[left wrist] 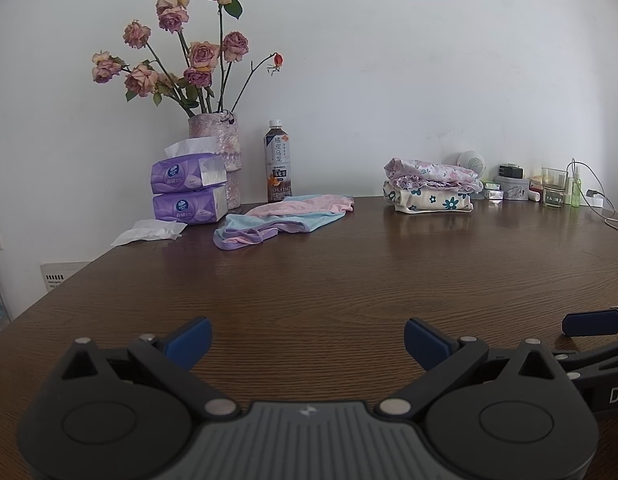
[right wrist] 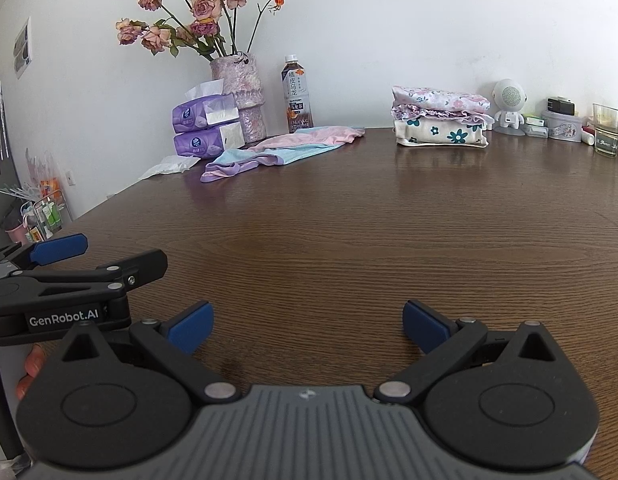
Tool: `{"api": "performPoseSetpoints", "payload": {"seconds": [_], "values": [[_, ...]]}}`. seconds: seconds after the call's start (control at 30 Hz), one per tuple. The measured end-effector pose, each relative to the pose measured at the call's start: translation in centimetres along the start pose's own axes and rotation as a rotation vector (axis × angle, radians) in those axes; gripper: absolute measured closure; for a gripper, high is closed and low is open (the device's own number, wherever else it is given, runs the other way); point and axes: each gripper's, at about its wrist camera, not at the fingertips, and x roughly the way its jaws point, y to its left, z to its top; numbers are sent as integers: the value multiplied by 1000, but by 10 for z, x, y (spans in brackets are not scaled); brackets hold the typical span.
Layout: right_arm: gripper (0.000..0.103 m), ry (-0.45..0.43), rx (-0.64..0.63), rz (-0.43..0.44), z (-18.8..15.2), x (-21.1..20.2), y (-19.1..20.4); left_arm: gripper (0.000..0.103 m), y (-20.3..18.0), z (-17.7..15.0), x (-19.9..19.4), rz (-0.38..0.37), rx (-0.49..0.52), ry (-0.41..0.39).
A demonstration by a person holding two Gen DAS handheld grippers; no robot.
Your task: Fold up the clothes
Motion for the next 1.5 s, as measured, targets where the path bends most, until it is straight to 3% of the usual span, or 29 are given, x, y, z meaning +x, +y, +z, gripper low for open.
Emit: {"api": "performPoseSetpoints", "payload": {"seconds": [0.57, 0.77, 0.93, 1.1, 1.23, 1.5], "values": [[0, -3, 7, 5, 1, 0, 0, 0, 0, 0, 1, -2, -1, 2], [0, 27, -7, 29, 9, 3, -3, 0, 7, 7, 13, -40, -21, 84], [0, -4, -48, 27, 34, -2, -6, 0, 17, 27, 18, -36, -17, 63], [0, -45, -10, 59, 66, -1, -20, 0, 27, 52, 35, -55, -58, 65], [0, -37, 32, 107, 85, 9, -33, 0, 31, 68, 55, -72, -43, 111], [0, -9, -100, 88, 119, 47, -18, 0, 40, 89, 91, -77, -17, 124]]}}
